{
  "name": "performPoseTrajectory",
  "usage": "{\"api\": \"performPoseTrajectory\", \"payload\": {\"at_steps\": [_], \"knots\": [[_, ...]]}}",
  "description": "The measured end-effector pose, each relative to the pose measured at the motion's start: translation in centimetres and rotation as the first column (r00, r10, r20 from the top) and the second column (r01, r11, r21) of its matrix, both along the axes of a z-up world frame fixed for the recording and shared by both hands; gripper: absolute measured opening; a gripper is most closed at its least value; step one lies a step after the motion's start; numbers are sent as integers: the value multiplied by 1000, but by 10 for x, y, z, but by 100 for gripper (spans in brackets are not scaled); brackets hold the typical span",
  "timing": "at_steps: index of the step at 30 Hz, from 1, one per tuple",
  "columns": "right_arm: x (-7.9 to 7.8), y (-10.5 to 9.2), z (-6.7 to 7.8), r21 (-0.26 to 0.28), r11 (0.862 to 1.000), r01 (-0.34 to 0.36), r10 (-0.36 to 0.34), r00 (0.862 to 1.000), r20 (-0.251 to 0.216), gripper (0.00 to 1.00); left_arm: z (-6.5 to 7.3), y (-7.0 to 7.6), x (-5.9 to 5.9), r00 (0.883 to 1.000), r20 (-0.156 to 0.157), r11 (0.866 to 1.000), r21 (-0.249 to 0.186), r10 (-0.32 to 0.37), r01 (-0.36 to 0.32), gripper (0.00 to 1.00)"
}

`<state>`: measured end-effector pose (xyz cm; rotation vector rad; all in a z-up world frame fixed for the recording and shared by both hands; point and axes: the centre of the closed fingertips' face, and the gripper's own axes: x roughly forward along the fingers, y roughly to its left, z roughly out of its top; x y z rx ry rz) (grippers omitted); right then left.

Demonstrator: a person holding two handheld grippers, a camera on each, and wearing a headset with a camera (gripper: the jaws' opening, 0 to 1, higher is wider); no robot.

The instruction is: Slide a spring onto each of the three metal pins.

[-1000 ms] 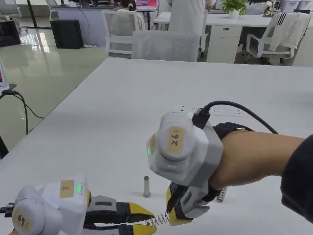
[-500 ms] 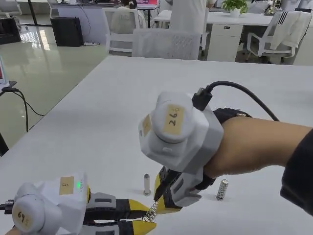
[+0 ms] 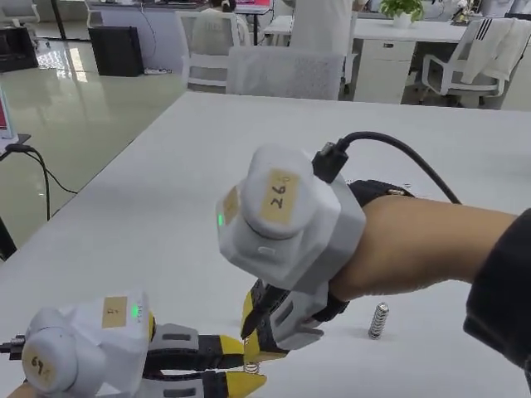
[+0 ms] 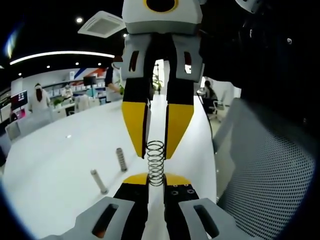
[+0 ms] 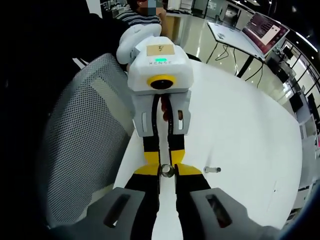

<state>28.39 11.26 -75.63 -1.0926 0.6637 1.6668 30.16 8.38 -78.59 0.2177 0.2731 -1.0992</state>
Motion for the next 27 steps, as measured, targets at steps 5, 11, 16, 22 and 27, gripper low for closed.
{"api": "performPoseTrajectory", "payload": {"at_steps": [5, 11, 16, 22, 27], "knots": [[2, -1, 0, -4, 1000, 13, -13, 1000, -4, 14, 1, 0, 1, 1000, -1, 1000, -4, 5, -5, 3], [0, -3, -10, -48, 999, 8, -9, 1000, -13, 13, 2, 0, 1, 1000, 0, 1000, -8, 1, -1, 3], [1, -5, -16, -73, 997, 8, -9, 1000, -11, 12, 4, -1, 1, 1000, 4, 1000, -10, -1, 1, 3], [1, -5, -18, -87, 996, 12, -14, 1000, -19, 10, 7, -2, 1, 1000, 14, 1000, -7, -6, 6, 3], [2, -6, -19, -92, 995, 33, -35, 999, -27, 9, 7, -2, 1, 1000, 16, 1000, -12, -8, 8, 3]]}}
